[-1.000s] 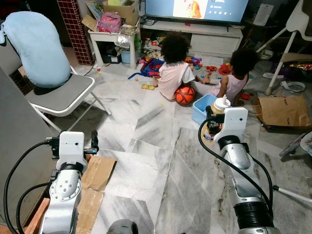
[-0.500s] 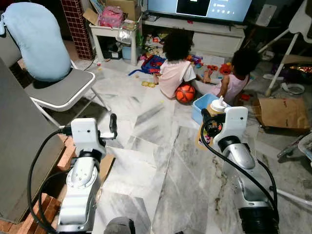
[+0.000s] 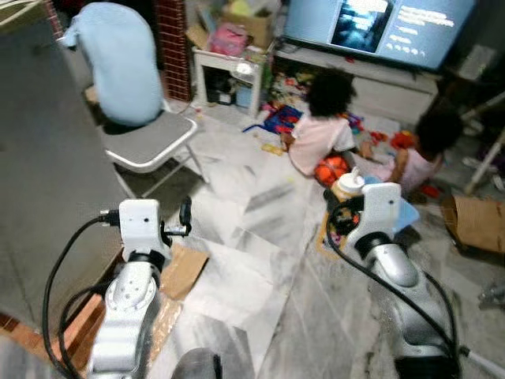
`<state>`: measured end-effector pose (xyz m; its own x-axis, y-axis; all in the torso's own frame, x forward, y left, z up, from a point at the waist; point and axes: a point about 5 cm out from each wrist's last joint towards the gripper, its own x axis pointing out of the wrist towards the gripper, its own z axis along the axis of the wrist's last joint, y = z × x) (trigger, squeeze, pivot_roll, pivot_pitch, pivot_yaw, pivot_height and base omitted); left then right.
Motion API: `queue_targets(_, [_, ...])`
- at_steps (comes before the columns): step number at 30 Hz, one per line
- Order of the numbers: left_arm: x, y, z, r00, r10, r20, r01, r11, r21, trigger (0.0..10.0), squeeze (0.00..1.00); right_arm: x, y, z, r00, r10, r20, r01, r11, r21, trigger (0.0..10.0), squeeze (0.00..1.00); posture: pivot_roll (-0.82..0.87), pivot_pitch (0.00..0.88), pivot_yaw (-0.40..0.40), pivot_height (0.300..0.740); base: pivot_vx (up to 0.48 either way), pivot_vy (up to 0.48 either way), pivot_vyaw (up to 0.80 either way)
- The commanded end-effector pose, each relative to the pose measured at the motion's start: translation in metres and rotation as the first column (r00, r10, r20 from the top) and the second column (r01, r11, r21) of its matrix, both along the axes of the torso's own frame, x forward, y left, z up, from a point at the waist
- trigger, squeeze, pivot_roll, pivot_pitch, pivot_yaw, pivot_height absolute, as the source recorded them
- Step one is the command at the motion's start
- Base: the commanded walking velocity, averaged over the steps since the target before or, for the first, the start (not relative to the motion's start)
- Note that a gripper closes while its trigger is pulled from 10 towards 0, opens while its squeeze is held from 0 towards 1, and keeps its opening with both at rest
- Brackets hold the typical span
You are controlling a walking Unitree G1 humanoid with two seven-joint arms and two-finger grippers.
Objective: Restocking fridge
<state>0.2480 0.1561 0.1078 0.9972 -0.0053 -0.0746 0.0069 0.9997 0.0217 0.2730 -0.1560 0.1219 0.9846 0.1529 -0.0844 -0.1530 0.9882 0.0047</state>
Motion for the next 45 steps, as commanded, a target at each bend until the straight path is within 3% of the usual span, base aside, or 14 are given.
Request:
queue_targets(1, [0.001, -0.006, 0.003, 0.999, -0.037, 0.003, 0.037, 0.999, -0.012, 10.0, 0.0, 0.001, -0.008, 0.004, 1.0, -0.029, 0.009, 0.029, 0.999, -0.012, 10.0, 0.0, 0.05, 0.0, -0.029, 0.74, 0.0, 0.458, 0.8])
queue_targets(21, [-0.002, -0.017, 0.008, 0.983, -0.182, 0.014, 0.183, 0.983, -0.026, 10.0, 0.0, 0.004, -0.013, 0.002, 0.995, -0.095, -0.028, 0.095, 0.995, 0.005, 10.0, 0.0, 0.06, 0.0, -0.032, 0.74, -0.128, 0.423, 0.0])
queue_targets(26, [-0.003, -0.024, 0.005, 0.972, -0.236, -0.021, 0.235, 0.971, -0.046, 10.0, 0.0, 0.005, -0.012, 0.001, 0.994, -0.105, -0.035, 0.105, 0.994, 0.007, 10.0, 0.0, 0.06, 0.009, -0.024, 0.74, -0.271, 0.399, 0.0])
queue_targets(34, [-0.001, -0.016, 0.011, 0.973, -0.229, 0.023, 0.23, 0.973, -0.029, 10.0, 0.0, 0.004, -0.011, 0.004, 0.992, -0.124, -0.016, 0.124, 0.992, 0.004, 10.0, 0.0, 0.06, 0.01, -0.018, 0.74, -0.144, 0.399, 0.0])
queue_targets(36, [0.0, -0.014, 0.016, 0.973, -0.224, 0.056, 0.224, 0.975, -0.001, 10.0, 0.0, 0.003, -0.012, 0.005, 0.991, -0.131, -0.006, 0.131, 0.991, 0.006, 10.0, 0.0, 0.06, 0.012, -0.017, 0.74, 0.0, 0.0, 0.0])
queue_targets(45, [0.002, -0.005, 0.018, 0.982, -0.18, 0.06, 0.181, 0.983, -0.007, 10.0, 0.0, 0.004, -0.011, 0.008, 0.99, -0.138, 0.004, 0.138, 0.99, -0.005, 10.0, 0.0, 0.06, 0.022, -0.013, 0.74, 0.0, 0.034, -0.06])
